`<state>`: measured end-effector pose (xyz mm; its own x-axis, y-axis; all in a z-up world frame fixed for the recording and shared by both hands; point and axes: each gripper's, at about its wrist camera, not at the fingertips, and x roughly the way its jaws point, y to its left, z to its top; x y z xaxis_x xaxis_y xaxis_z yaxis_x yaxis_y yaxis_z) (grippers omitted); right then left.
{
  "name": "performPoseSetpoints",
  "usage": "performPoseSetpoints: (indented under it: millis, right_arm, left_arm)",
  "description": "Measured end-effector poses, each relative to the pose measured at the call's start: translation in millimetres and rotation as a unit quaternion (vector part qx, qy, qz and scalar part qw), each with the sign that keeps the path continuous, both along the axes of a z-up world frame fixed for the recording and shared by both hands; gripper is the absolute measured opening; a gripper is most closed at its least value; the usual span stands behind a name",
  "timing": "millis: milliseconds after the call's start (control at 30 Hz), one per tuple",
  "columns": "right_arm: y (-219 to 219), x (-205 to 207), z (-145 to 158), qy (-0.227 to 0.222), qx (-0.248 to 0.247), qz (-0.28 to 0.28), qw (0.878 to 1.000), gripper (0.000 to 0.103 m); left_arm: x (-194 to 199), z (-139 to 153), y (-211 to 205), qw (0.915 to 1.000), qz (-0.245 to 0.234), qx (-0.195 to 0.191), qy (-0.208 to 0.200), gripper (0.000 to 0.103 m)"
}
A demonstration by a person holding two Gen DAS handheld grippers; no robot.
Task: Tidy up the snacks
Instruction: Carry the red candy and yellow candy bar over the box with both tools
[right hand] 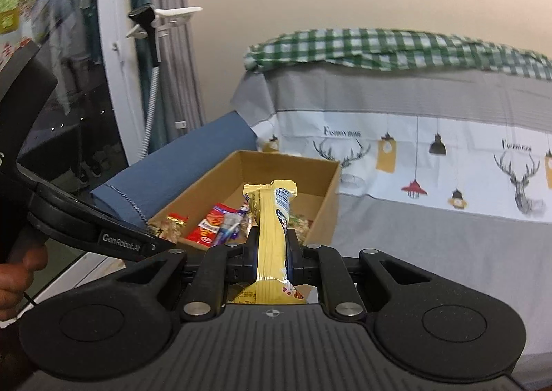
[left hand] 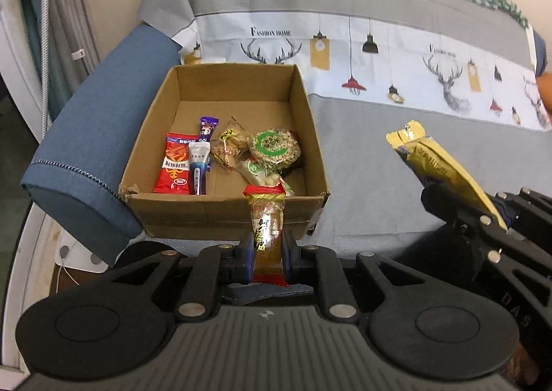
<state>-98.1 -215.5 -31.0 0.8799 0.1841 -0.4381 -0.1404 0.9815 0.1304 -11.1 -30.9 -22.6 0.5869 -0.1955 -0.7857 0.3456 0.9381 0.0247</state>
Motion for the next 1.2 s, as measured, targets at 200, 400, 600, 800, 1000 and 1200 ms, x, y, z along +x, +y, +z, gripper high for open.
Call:
performPoseSetpoints:
  millis: [200,400,600,800,1000,1200]
  right_arm:
    - [10,-13,8,-0.012,-0.014,0.007,1.0,0.014]
    - [12,-18,9,-0.017,-0.022,0.0,1.0,0.014]
    - [13,-19,9,-0.016,-0.024,-0.005,1.0,0.014]
    - [20,-16,8,-0.01,-0.031,0.004,0.999,0.014]
    - [20,-10,4,0.001,-0.032,0.006,0.999,0.014]
    - [24,-3,-1,0.016,-0.036,0.01,0.999,0.014]
  left_arm:
    - [-11,8,8,0.9997,0.01,-0.016,-0.016,0.017]
    - [-14,9,5,0.9995,-0.001,-0.02,-0.023,0.017]
    - [-16,9,8,0.9993,0.001,-0.025,-0.026,0.017]
    - [-12,7,13,0.9992,0.008,-0.03,-0.024,0.017]
    - [-8,4,13,0.9992,0.013,-0.032,-0.02,0.017]
    - [-2,-2,15,0.9993,0.015,-0.034,-0.01,0.017]
